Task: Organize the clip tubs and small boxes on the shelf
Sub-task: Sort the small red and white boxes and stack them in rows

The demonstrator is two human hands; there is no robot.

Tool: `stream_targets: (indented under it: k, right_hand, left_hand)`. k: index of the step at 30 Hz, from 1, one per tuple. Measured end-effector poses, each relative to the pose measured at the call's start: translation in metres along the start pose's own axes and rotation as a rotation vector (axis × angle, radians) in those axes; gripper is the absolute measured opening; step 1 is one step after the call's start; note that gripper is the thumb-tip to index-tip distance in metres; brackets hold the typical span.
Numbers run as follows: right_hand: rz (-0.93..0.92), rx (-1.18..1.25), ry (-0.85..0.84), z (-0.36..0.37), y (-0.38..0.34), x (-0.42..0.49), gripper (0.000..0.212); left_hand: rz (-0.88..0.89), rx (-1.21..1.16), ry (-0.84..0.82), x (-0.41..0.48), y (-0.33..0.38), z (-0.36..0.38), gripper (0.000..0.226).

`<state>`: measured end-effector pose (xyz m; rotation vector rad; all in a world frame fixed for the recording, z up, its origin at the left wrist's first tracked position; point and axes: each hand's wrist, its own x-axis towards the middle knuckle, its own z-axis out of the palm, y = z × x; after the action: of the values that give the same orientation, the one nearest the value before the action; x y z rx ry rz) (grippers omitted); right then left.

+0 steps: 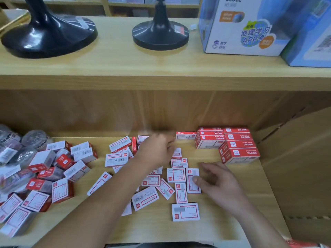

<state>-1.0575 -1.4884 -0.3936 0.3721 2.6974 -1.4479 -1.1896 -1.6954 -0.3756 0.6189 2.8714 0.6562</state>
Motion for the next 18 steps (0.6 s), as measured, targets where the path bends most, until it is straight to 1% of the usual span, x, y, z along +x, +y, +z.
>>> stream_targets:
  k: [2, 3, 4, 6, 9, 11, 14, 16, 18]
  right_hand:
    - [-0.022, -0.112, -0.053, 0.000, 0.000, -0.001, 0.071]
    - [-0.041, -0.193, -0.073, 0.002, -0.002, -0.001, 0.083]
    - [-0.057, -0.262, -0.089, 0.004, -0.002, -0.001, 0.088]
    - [-0.076, -0.321, -0.079, 0.007, -0.002, -0.003, 0.084]
    - [-0.063, -0.278, -0.034, 0.008, -0.004, -0.007, 0.063]
    - [-0.055, -0.215, 0.008, 0.008, -0.005, -0.010, 0.053]
    - [-0.005, -0.077, 0.072, 0.008, -0.007, -0.016, 0.045]
    - [0.056, 0.010, 0.062, 0.007, -0.010, -0.020, 0.042]
    - [0.110, 0.078, 0.059, 0.005, -0.011, -0.020, 0.036]
  left_hand:
    - [0.083, 0.002, -0.094, -0.015, -0.011, -0.005, 0.023]
    - [0.110, 0.004, -0.102, -0.020, -0.016, -0.006, 0.031]
    - [0.127, -0.002, -0.090, -0.024, -0.019, -0.006, 0.035]
    - [0.129, -0.014, -0.049, -0.030, -0.020, -0.005, 0.039]
    - [0.103, -0.075, 0.013, -0.035, -0.016, -0.007, 0.038]
    - [0.099, -0.110, 0.058, -0.040, -0.014, -0.009, 0.032]
    - [0.129, -0.141, 0.152, -0.053, -0.013, -0.014, 0.013]
    - [0.124, -0.159, 0.213, -0.065, -0.011, -0.018, 0.013]
    - [0.105, -0.232, 0.223, -0.077, -0.011, -0.020, 0.014]
